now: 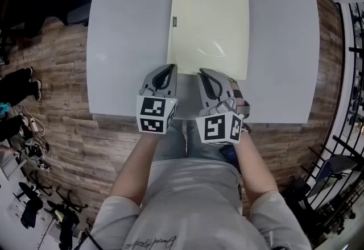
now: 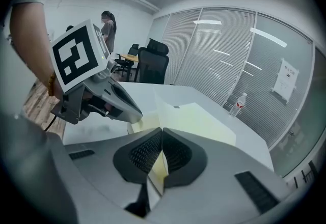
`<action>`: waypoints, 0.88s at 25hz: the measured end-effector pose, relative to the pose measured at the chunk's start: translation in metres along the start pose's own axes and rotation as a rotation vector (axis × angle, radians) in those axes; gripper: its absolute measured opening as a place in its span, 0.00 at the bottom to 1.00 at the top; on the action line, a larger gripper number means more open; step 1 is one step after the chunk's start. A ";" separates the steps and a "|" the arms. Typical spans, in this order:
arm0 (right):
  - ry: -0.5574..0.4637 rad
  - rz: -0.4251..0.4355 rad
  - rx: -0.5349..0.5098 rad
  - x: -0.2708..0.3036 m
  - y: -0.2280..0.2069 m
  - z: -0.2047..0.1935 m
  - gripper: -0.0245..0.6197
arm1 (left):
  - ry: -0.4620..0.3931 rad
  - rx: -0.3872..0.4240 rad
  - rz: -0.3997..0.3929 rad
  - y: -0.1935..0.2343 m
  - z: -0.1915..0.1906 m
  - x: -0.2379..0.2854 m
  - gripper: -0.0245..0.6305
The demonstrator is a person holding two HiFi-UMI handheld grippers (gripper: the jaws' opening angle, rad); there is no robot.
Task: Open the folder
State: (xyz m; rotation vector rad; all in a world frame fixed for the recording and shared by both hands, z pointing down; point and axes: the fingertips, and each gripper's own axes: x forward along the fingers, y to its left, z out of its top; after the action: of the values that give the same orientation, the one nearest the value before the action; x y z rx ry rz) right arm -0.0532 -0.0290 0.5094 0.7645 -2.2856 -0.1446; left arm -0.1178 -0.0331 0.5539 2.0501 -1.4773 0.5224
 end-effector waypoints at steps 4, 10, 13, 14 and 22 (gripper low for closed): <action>-0.034 -0.027 0.018 -0.009 -0.008 0.007 0.08 | 0.004 0.015 0.002 -0.003 0.002 0.002 0.05; -0.050 -0.052 0.029 -0.022 -0.018 0.010 0.08 | 0.004 0.019 -0.002 -0.002 0.001 0.002 0.05; -0.062 -0.076 0.056 -0.031 -0.025 0.013 0.08 | 0.005 0.023 -0.006 0.001 0.000 0.002 0.05; -0.067 -0.086 0.070 -0.034 -0.027 0.014 0.08 | 0.006 0.026 -0.009 0.001 0.000 0.002 0.05; -0.096 -0.173 0.136 -0.061 -0.054 0.019 0.08 | 0.025 0.041 -0.017 0.010 -0.004 0.002 0.05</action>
State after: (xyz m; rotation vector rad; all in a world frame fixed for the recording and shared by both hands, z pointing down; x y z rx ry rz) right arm -0.0051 -0.0406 0.4420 1.0470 -2.3351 -0.1086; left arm -0.1266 -0.0341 0.5598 2.0777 -1.4451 0.5738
